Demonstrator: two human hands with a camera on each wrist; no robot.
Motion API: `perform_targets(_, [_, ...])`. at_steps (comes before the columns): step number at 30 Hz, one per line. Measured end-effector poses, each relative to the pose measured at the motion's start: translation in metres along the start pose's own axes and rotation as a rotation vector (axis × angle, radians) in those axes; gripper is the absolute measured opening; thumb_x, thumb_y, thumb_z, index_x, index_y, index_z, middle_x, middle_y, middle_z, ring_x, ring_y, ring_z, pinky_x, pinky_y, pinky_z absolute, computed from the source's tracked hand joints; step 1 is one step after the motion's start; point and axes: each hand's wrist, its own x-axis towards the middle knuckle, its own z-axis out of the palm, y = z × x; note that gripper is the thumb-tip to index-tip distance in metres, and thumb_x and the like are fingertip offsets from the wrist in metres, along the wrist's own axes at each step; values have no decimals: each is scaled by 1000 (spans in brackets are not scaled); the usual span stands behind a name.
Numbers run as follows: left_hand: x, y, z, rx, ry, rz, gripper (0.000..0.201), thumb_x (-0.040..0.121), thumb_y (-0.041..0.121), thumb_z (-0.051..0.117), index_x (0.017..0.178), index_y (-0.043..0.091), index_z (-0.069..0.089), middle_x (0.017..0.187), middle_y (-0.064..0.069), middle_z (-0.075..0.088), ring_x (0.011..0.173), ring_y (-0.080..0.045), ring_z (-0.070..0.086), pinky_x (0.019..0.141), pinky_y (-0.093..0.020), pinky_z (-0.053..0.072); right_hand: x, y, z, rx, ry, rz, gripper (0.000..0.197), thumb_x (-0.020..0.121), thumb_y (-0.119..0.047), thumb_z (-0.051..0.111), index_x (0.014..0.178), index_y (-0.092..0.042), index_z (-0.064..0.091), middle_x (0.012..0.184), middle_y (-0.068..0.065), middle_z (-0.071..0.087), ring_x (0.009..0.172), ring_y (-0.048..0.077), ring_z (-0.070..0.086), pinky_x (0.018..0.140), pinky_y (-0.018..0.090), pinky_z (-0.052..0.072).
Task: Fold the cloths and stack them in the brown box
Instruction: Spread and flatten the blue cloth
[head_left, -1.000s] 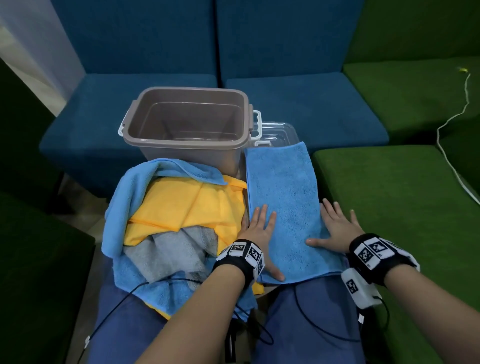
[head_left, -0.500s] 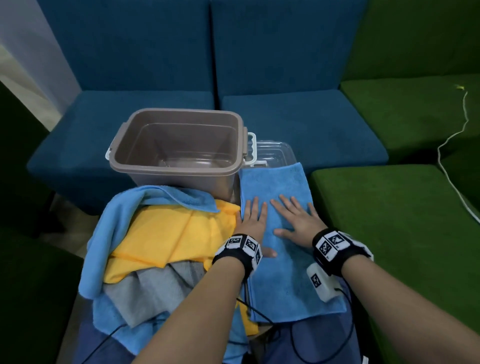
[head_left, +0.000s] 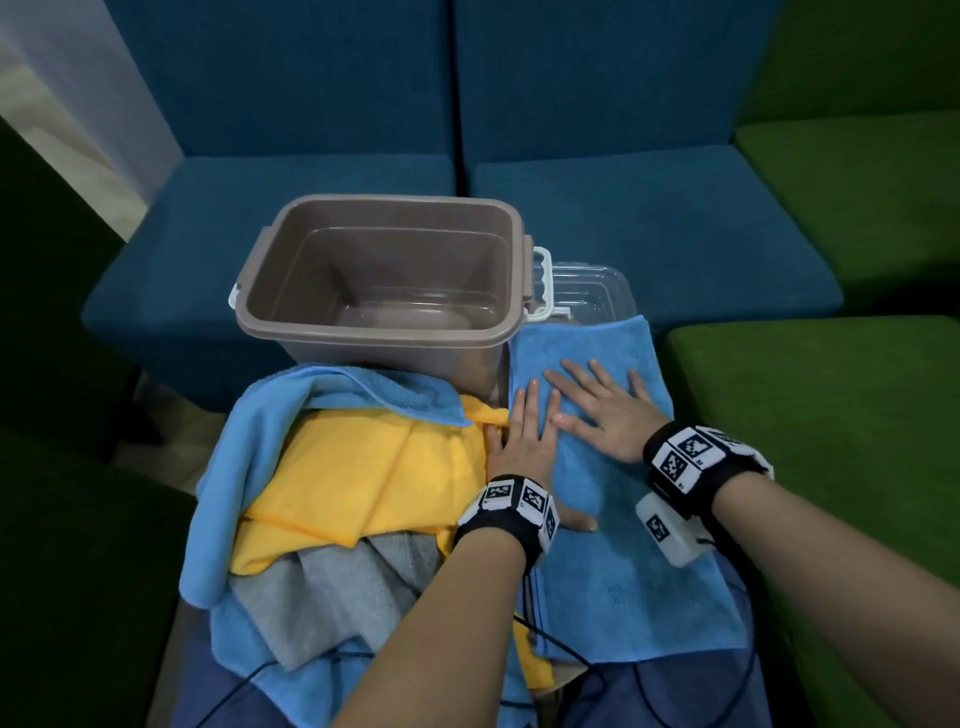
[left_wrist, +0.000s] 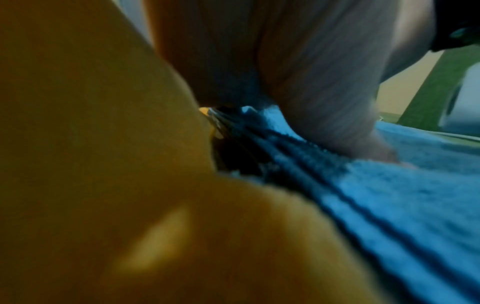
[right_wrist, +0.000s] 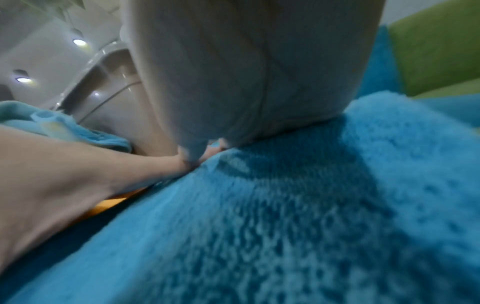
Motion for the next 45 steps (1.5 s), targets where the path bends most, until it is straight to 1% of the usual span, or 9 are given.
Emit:
perform_targets(7, [-1, 1, -2, -13, 2, -2, 158, 48, 72, 80, 146, 19, -31, 151, -2, -41, 141, -20, -33, 116, -57, -1, 6, 47, -18, -51, 66, 247, 64, 100, -58, 18, 155, -35, -6, 162, -9, -15, 149, 17, -15, 115, 56, -13])
perform_targets(10, [0, 1, -1, 6, -9, -14, 157, 48, 73, 79, 147, 17, -30, 151, -4, -41, 141, -21, -34, 115, -57, -1, 13, 19, -17, -93, 157, 127, 66, 101, -57, 18, 155, -30, -6, 162, -5, -13, 150, 20, -12, 116, 53, -12])
perform_targets(13, [0, 3, -3, 27, -45, -21, 154, 52, 73, 77, 147, 12, -27, 153, -7, -38, 141, -22, -33, 117, -56, -3, 16, -10, -12, 5, 49, -88, 55, 102, -55, 15, 153, -43, -2, 162, -11, -9, 149, 16, -10, 116, 52, -11])
perform_targets(17, [-1, 3, -2, -7, -19, -21, 156, 50, 73, 79, 147, 16, -29, 152, -5, -39, 141, -20, -33, 116, -57, -2, 24, 6, -12, 18, 14, 19, 52, 103, -51, 12, 153, -44, -3, 162, -10, -11, 150, 16, -11, 117, 48, -11])
perform_targets(23, [0, 3, 0, -36, 3, -26, 157, 48, 72, 80, 147, 17, -29, 151, -3, -40, 141, -20, -33, 117, -58, 0, 13, 14, -9, -29, 101, 160, 70, 101, -56, 17, 155, -22, -9, 163, -3, -11, 150, 18, -11, 117, 51, -10])
perform_targets(29, [0, 0, 3, -60, 25, -1, 157, 47, 75, 78, 147, 21, -30, 151, 1, -41, 141, -18, -33, 117, -58, -1, -7, 46, 0, 151, 95, 277, 58, 100, -58, 21, 152, -46, -2, 161, -14, -14, 149, 20, -13, 114, 58, -11])
perform_targets(35, [1, -1, 4, -81, 35, 2, 158, 46, 75, 78, 145, 22, -33, 149, 3, -45, 139, -17, -37, 115, -59, -4, -16, 26, 0, -23, 210, 200, 70, 98, -63, 18, 154, -31, -11, 156, -11, -22, 148, 20, -19, 114, 53, -15])
perform_targets(40, [2, 0, 4, -74, 16, 8, 157, 48, 74, 78, 145, 22, -34, 148, 2, -46, 138, -18, -38, 114, -59, -5, -33, 18, 24, 69, 112, 152, 66, 96, -65, 25, 150, -49, -9, 159, -16, -20, 148, 16, -19, 114, 57, -12])
perform_targets(45, [-5, 9, 0, 71, 18, 14, 148, 58, 77, 70, 146, 14, -30, 151, -9, -40, 141, -25, -34, 116, -58, -7, -20, 32, 15, 32, 86, 226, 69, 94, -68, 25, 150, -48, -10, 160, -16, -19, 148, 15, -17, 113, 62, -6])
